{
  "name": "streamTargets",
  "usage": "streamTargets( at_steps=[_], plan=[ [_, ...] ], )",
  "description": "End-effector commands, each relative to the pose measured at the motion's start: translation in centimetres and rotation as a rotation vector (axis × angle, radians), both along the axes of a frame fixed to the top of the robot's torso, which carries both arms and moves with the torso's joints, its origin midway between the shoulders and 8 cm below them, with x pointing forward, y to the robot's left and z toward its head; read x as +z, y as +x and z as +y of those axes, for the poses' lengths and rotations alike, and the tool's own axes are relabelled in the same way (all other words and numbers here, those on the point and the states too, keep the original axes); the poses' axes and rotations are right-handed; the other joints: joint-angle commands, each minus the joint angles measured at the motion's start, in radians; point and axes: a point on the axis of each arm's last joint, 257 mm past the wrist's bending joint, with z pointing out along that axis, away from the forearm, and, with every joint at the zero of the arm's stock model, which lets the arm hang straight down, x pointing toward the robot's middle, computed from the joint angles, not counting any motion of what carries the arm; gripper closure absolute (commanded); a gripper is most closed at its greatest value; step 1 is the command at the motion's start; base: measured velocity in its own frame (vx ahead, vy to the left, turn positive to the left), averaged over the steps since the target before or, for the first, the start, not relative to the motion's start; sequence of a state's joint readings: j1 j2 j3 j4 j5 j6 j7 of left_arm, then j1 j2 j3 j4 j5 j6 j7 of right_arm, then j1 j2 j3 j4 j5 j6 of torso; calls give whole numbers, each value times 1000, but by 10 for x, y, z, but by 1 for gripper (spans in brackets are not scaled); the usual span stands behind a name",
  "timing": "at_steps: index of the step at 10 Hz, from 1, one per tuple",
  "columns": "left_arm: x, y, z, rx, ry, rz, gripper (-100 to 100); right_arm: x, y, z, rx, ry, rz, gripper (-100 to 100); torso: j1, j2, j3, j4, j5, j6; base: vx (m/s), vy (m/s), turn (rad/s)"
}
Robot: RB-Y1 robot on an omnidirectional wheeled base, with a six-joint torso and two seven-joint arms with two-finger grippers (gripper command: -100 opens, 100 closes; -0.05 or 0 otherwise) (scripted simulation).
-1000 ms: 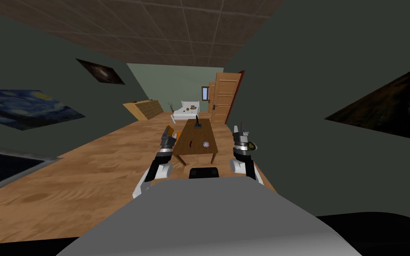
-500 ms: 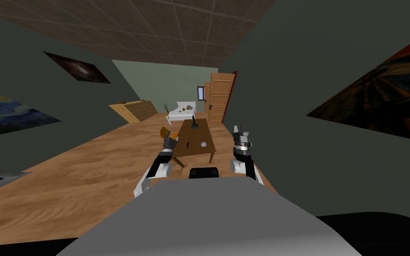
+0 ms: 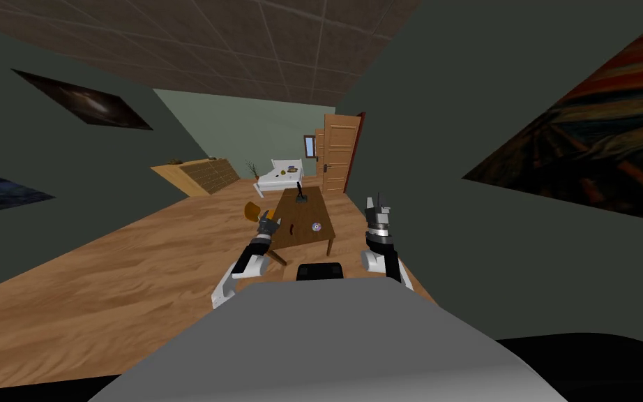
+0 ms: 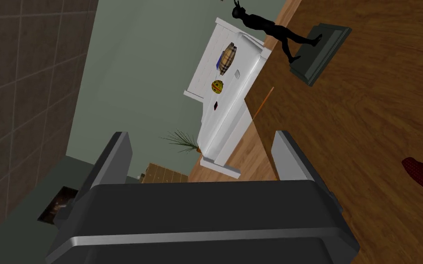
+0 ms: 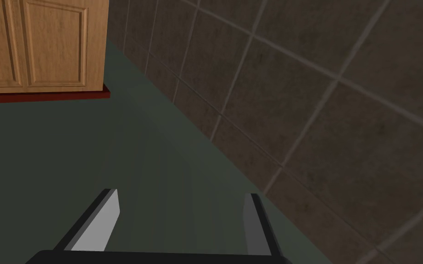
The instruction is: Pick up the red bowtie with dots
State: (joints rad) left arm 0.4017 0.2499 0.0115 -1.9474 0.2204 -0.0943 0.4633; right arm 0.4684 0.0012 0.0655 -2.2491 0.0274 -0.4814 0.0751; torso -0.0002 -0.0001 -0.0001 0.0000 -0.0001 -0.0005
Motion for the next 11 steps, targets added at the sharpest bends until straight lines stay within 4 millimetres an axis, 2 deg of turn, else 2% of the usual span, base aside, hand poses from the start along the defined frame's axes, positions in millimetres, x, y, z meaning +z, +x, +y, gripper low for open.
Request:
streamTargets(
  at_steps=[1, 2, 3, 4, 5, 6, 7, 8, 9, 10, 11],
  plan=[
    [-25, 4, 11, 7, -61, 69, -100, 0, 0, 0, 0, 0, 0, 0, 0, 0, 0, 0, 0, 0, 1, -11, -172],
    [-25, 4, 11, 6, -76, 69, -100, 0, 0, 0, 0, 0, 0, 0, 0, 0, 0, 0, 0, 0, 1, -6, -100],
    [-48, 7, 21, 17, -122, 130, -100, 0, 0, 0, 0, 0, 0, 0, 0, 0, 0, 0, 0, 0, 2, -11, -152],
    [-48, 7, 21, 16, -139, 129, -100, 0, 0, 0, 0, 0, 0, 0, 0, 0, 0, 0, 0, 0, 1, -7, -98],
    [-70, 8, 31, 32, -186, 190, -100, 0, 0, 0, 0, 0, 0, 0, 0, 0, 0, 0, 0, 0, 2, -12, -208],
    [-70, 8, 31, 32, -203, 189, -100, 0, 0, 0, 0, 0, 0, 0, 0, 0, 0, 0, 0, 0, 2, -5, -92],
    [-92, 8, 42, 52, -252, 251, -100, 0, 0, 0, 0, 0, 0, 0, 0, 0, 0, 0, 0, 0, 3, -10, -184],
    [-93, 8, 42, 53, -269, 250, -100, 0, 0, 0, 0, 0, 0, 0, 0, 0, 0, 0, 0, 0, 2, -4, -84],
    [-115, 7, 53, 77, -318, 311, -100, 0, 0, 0, 0, 0, 0, 0, 0, 0, 0, 0, 0, 0, 3, -12, -151],
    [-115, 7, 53, 79, -336, 310, -100, 0, 0, 0, 0, 0, 0, 0, 0, 0, 0, 0, 0, 0, 2, -8, -110],
    [-135, 5, 65, 106, -384, 359, -100, 0, 0, 0, 0, 0, 0, 0, 0, 0, 0, 0, 0, 0, 3, -9, -200]
  ],
)
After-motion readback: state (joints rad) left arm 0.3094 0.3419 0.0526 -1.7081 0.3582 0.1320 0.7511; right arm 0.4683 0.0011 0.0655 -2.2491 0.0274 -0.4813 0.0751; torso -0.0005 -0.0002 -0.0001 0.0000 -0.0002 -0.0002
